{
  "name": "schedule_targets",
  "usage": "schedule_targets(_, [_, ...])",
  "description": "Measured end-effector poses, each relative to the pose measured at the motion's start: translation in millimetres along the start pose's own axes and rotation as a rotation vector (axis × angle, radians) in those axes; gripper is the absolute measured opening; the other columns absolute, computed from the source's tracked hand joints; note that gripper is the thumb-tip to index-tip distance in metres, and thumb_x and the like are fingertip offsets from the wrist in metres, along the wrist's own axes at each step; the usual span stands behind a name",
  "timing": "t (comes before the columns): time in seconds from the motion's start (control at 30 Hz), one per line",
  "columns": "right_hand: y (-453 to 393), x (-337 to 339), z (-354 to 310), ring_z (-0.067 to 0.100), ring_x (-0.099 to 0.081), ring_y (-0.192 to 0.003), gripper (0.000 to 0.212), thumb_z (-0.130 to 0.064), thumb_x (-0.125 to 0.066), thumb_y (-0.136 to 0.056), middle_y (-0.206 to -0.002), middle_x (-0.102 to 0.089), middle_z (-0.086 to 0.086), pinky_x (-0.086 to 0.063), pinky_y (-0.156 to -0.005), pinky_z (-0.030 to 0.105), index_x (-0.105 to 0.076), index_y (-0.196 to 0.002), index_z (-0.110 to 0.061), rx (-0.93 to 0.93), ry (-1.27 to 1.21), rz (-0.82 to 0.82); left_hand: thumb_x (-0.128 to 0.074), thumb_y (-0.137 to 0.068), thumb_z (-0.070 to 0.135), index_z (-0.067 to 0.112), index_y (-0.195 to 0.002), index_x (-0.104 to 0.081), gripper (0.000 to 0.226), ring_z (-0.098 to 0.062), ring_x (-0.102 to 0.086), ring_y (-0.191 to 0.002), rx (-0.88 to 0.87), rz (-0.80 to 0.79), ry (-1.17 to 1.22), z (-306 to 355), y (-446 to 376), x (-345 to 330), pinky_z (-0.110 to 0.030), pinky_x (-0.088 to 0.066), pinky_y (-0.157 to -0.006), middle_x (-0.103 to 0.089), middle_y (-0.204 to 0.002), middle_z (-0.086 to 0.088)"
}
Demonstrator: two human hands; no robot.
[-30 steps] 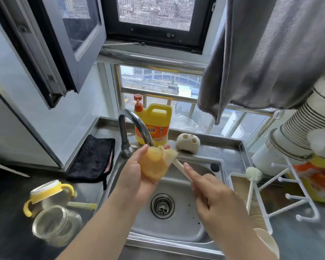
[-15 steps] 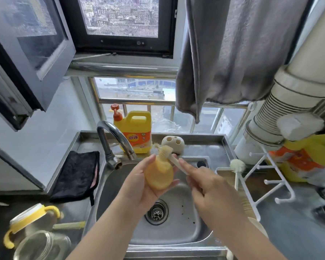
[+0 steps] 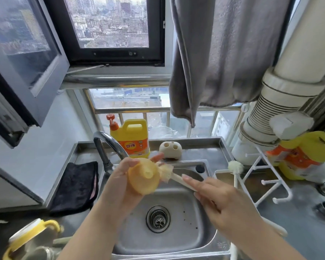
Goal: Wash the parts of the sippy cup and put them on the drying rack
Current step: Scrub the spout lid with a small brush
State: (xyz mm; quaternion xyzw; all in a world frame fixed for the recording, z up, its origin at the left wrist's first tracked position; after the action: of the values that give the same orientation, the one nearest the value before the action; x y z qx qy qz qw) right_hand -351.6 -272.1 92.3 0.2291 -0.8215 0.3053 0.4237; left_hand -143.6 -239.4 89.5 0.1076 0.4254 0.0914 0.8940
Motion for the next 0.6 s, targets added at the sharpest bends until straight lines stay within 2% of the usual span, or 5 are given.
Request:
schedule_targets(0.07, [0,-1,0,0.003,-0.050,-0.061,0.051,-0.040,-0.038,-0.088,-0.079,-0.046,-0.024,-0.048,-0.047,0.027,-0.031,-0.132,-0.064,0.009,-0.023,0.006,-0.083,-0.042,0.020,0.003,-0.133,-0.043,0.101,-0.034,-0.065,-0.099,0.017,-0.028,-0.014,-1,-1,2,-0.046,-0.057,-0.078,-0.064,-0.121,-0.021])
schedule_targets(0.13, [-12,-3,-4,0.003,-0.051,-0.064,0.054,-0.037,-0.040,-0.087,-0.078,-0.047,-0.024,-0.047,-0.054,0.030,-0.028,-0.133,-0.063,0.025,-0.045,0.044,-0.082,-0.043,0.017,0.002,-0.121,-0.057,0.083,-0.031,-0.067,-0.096,0.040,-0.054,-0.037,-6,-2,0,-0.050,-0.056,-0.081,-0.064,-0.120,-0.021])
schedule_targets(0.27, [-11,-5,-8,0.003,-0.053,-0.063,0.056,-0.036,-0.037,-0.086,-0.080,-0.054,-0.017,-0.046,-0.053,0.024,-0.029,-0.137,-0.056,-0.004,-0.040,0.096,-0.064,-0.076,0.024,0.003,-0.121,-0.056,0.050,-0.030,-0.068,-0.096,0.003,-0.017,0.068,-5,-4,-12,-0.050,-0.055,-0.084,-0.065,-0.119,-0.020])
schedule_targets(0.4, [7,-13,-13,-0.003,-0.043,-0.059,0.052,-0.035,-0.043,-0.087,-0.077,-0.046,-0.024,-0.035,-0.050,0.005,-0.038,-0.135,-0.053,-0.045,-0.036,0.062,-0.043,-0.090,0.026,0.002,-0.132,-0.045,0.048,-0.031,-0.065,-0.104,-0.052,0.058,0.219,-3,-6,-16,-0.050,-0.040,-0.102,-0.066,-0.116,-0.019])
schedule_targets(0.6, [-13,-11,-18,0.004,-0.049,-0.055,0.056,-0.029,-0.042,-0.080,-0.071,-0.052,-0.016,-0.024,-0.042,0.010,-0.045,-0.133,-0.045,-0.097,0.127,0.092,-0.037,-0.098,0.034,0.003,-0.110,-0.057,0.039,-0.033,-0.055,-0.103,-0.024,0.142,0.294,-13,-15,-28,-0.051,-0.033,-0.106,-0.067,-0.096,-0.020])
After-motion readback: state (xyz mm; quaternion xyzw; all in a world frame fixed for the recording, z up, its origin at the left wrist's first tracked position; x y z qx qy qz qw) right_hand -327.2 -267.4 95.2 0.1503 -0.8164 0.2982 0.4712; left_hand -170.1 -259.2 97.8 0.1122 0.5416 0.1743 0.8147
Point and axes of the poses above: each hand's wrist, its own y-axis away from the middle knuckle, its own x-axis out of the back of the hand, z = x × y, the point moved 2 cm from there along -y, towards the middle knuckle
